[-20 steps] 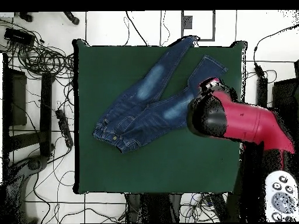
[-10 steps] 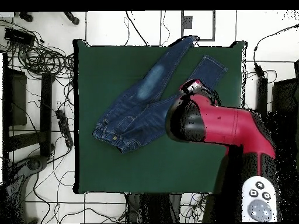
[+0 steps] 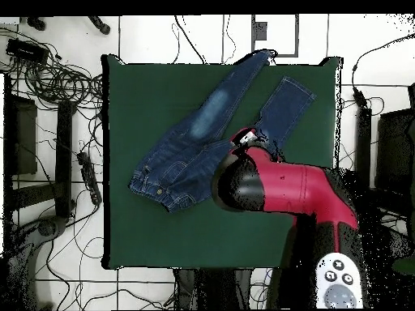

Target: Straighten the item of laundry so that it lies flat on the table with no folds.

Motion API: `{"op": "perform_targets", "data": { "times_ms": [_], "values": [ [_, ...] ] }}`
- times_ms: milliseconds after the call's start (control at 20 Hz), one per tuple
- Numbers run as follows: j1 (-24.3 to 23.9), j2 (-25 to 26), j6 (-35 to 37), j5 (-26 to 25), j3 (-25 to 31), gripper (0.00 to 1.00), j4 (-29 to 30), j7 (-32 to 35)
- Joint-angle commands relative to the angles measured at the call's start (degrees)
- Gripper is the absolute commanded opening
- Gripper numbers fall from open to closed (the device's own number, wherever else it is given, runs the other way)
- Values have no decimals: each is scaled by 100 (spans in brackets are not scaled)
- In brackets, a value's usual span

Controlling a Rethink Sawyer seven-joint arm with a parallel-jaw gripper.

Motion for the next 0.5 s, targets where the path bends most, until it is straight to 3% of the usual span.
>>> {"op": "perform_targets", "data": {
  "times_ms": [50, 500],
  "values": [
    [772, -14, 49, 407, 673, 100, 1433, 557],
    [1392, 21, -702, 474, 579, 100, 2101, 796]
  ]
}}
